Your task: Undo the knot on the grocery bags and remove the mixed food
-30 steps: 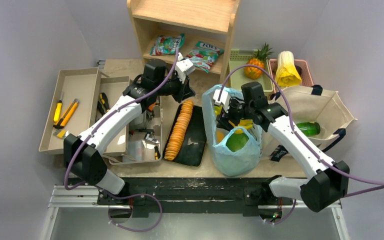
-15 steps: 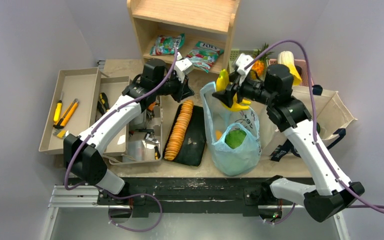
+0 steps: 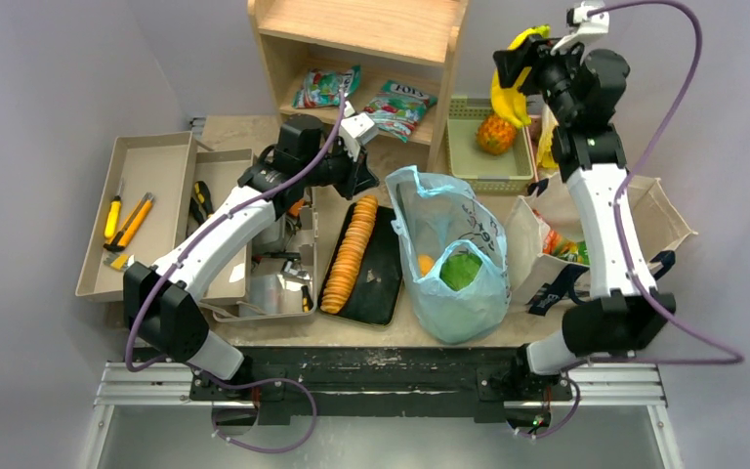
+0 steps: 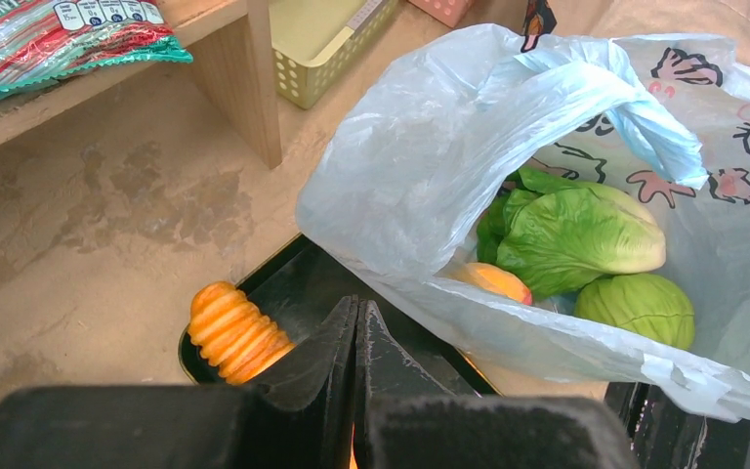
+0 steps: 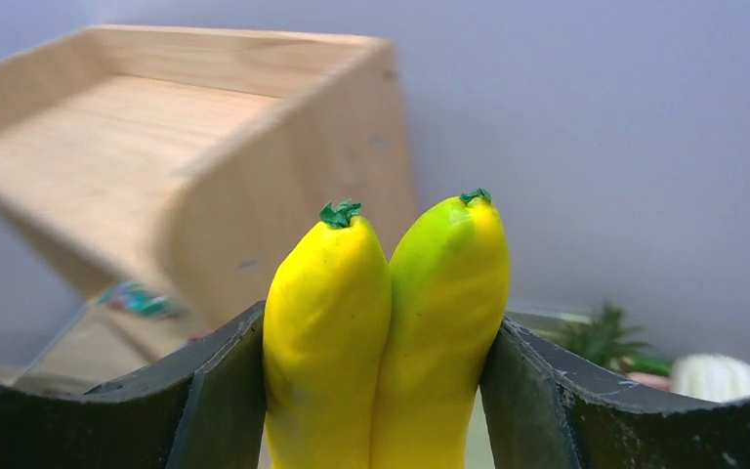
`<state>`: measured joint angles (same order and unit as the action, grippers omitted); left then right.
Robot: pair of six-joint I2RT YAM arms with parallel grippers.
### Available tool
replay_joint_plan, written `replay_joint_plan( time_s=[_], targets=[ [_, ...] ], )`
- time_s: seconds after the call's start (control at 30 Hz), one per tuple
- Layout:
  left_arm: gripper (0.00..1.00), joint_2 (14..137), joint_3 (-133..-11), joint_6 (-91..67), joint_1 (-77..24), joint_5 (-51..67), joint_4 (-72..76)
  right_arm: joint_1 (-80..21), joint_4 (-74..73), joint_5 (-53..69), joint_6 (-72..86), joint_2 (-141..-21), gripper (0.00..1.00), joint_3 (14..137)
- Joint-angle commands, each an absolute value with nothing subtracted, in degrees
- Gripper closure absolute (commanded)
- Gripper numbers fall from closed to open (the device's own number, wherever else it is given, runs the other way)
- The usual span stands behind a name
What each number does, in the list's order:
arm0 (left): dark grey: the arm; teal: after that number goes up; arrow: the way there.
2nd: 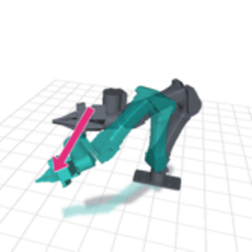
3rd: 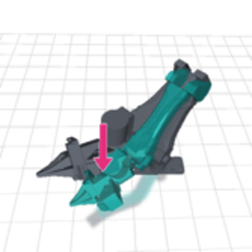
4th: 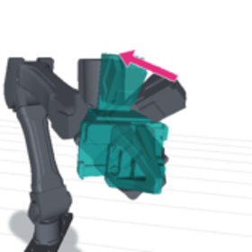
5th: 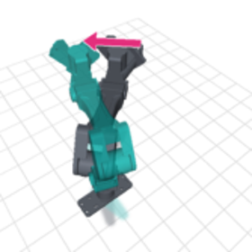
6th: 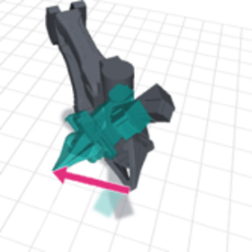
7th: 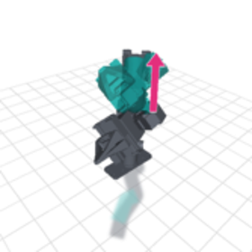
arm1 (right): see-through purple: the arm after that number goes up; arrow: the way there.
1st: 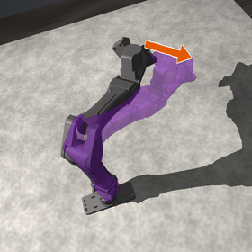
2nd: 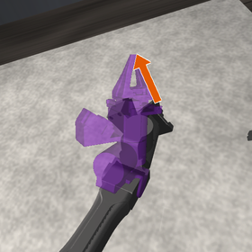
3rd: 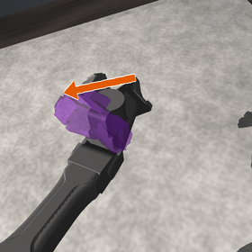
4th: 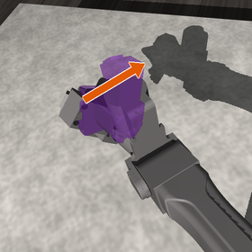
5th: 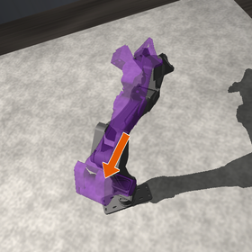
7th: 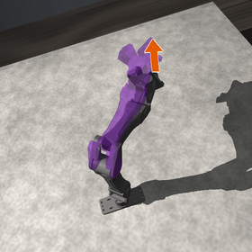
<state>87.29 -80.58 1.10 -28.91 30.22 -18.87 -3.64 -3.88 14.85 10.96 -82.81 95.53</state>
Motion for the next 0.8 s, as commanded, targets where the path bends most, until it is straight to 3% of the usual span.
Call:
replay_joint_plan(
  time_s=[0.0, 0.3, 0.4, 0.5, 0.6, 0.73, 0.77],
  targets=[
    [1.0, 84.3, -80.2, 0.5, -28.6, 30.6, -16.1, -1.9, -8.0, 4.8, 11.2, -94.4, 1.0, 105.3],
    [1.0, 84.3, -80.1, 1.2, -28.6, 29.9, -15.5, -1.9, -12.5, 1.8, 8.0, -119.8, 1.0, 121.5],
    [1.0, 84.5, -80.5, 1.8, -28.6, 29.4, -15.4, -1.9, -12.9, 3.8, 6.8, -124.5, 0.9, 124.5],
    [1.0, 84.8, -81.1, 2.3, -28.6, 29.2, -15.7, -1.9, -13.3, 7.0, 7.6, -127.1, 0.65, 126.7],
    [1.0, 84.9, -81.5, 3.0, -28.6, 29.3, -16.4, -1.9, -15.7, 9.1, 9.0, -127.3, 0.32, 129.6],
    [1.0, 85.2, -81.9, 3.7, -28.5, 29.5, -17.3, -1.8, -15.3, 11.2, 7.5, -120.5, 0.14, 125.3],
    [1.0, 85.3, -81.8, 3.8, -28.5, 29.7, -17.4, -1.8, -14.5, 13.1, 7.4, -118.0, 0.06, 122.7]
  ],
)
